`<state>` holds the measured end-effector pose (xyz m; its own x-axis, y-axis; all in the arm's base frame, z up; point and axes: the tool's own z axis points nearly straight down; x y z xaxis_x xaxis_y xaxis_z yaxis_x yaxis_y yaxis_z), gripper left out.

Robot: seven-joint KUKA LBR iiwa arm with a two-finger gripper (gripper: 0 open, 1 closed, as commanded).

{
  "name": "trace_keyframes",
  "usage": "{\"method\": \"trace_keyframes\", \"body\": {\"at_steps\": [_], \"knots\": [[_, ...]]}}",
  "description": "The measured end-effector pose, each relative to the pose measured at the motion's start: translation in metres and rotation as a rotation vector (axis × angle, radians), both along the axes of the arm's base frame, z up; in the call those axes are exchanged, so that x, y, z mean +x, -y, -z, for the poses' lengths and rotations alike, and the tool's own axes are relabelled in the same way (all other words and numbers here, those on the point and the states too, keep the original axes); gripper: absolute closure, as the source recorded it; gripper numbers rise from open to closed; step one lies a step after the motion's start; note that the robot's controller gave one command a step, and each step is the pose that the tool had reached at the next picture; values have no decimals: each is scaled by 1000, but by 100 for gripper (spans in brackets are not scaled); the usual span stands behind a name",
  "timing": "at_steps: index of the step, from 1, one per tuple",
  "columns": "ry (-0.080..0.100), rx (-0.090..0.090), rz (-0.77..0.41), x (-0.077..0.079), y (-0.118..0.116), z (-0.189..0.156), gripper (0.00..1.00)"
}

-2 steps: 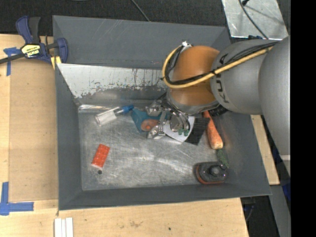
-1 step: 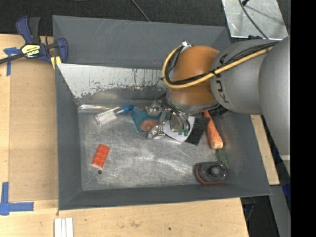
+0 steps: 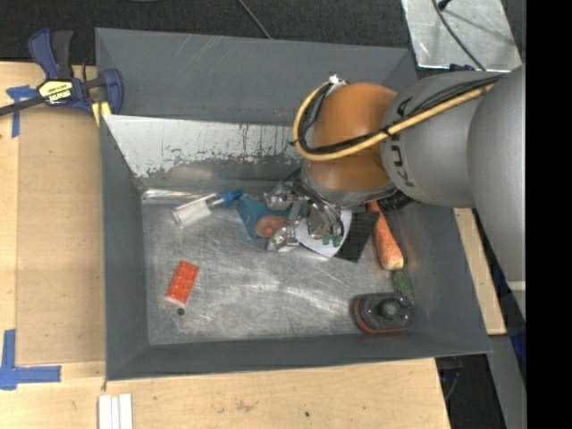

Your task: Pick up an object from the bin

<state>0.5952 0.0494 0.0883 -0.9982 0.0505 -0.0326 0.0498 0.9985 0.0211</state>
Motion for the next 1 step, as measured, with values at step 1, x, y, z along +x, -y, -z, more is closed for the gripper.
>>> {"method": "trace_keyframes", "body": {"at_steps": [1], "knots": [[-5, -11, -95, 6, 0, -1, 100]]}}
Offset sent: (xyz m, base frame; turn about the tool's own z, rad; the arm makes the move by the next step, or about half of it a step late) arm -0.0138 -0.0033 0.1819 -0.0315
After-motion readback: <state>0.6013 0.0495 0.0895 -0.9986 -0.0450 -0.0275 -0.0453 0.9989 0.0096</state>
